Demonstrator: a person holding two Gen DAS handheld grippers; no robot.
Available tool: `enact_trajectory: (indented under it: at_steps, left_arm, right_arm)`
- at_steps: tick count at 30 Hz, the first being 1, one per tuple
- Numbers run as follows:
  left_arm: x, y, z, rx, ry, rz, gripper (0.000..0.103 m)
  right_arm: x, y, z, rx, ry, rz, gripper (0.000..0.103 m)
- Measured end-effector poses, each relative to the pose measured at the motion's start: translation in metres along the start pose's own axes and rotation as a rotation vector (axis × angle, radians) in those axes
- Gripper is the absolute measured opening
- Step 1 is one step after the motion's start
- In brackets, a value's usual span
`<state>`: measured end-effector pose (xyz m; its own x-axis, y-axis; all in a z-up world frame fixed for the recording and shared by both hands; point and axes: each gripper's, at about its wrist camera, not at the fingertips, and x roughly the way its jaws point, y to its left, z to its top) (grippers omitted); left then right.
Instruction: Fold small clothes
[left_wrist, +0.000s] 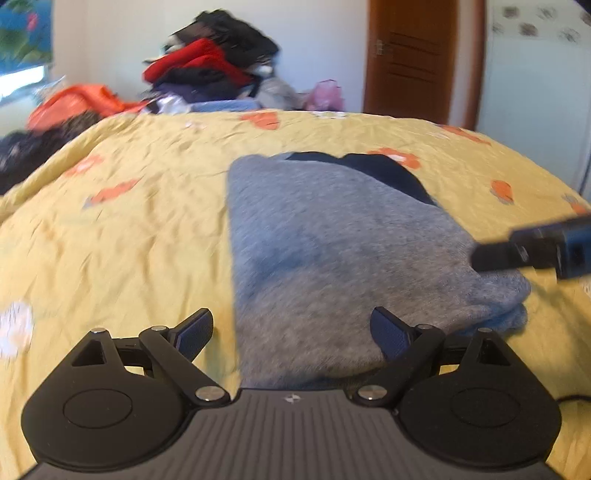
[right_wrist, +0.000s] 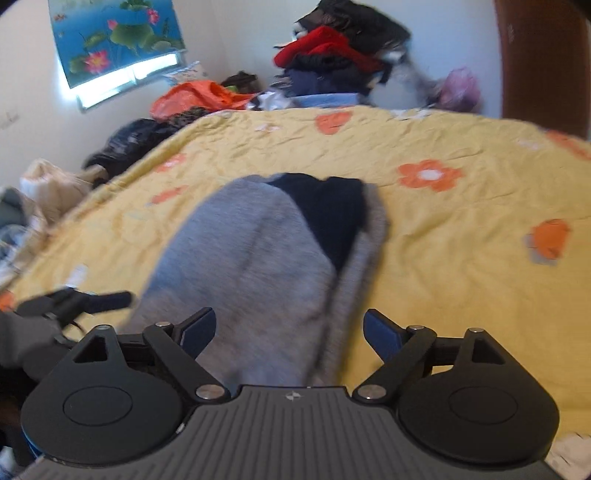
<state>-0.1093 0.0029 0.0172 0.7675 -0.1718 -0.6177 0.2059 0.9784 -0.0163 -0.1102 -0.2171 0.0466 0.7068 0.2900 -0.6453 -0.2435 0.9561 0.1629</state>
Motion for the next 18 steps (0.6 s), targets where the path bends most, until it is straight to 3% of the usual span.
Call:
enact_trajectory:
  at_steps: [3, 5, 10, 18]
  left_arm:
    - [-0.008, -0.001, -0.006, -0.035, -0.010, 0.042, 0.095]
    - [-0.014, -0.006, -0.010, -0.020, -0.016, 0.063, 0.095]
    - [-0.027, -0.013, -0.019, 0.013, -0.012, 0.089, 0.096]
    - [-0.031, -0.022, -0.031, 0.032, 0.033, 0.139, 0.096]
  right_arm:
    - [-0.007, 0.000, -0.025, 0.008, -0.004, -0.114, 0.095]
    - [-0.011, -0.001, -0.040, 0.034, -0.002, -0.147, 0.102]
    - [-0.010, 0.009, -0.061, 0.019, 0.062, -0.217, 0.103]
    - [-0.013, 0.020, -0.057, 0.061, 0.075, -0.205, 0.103]
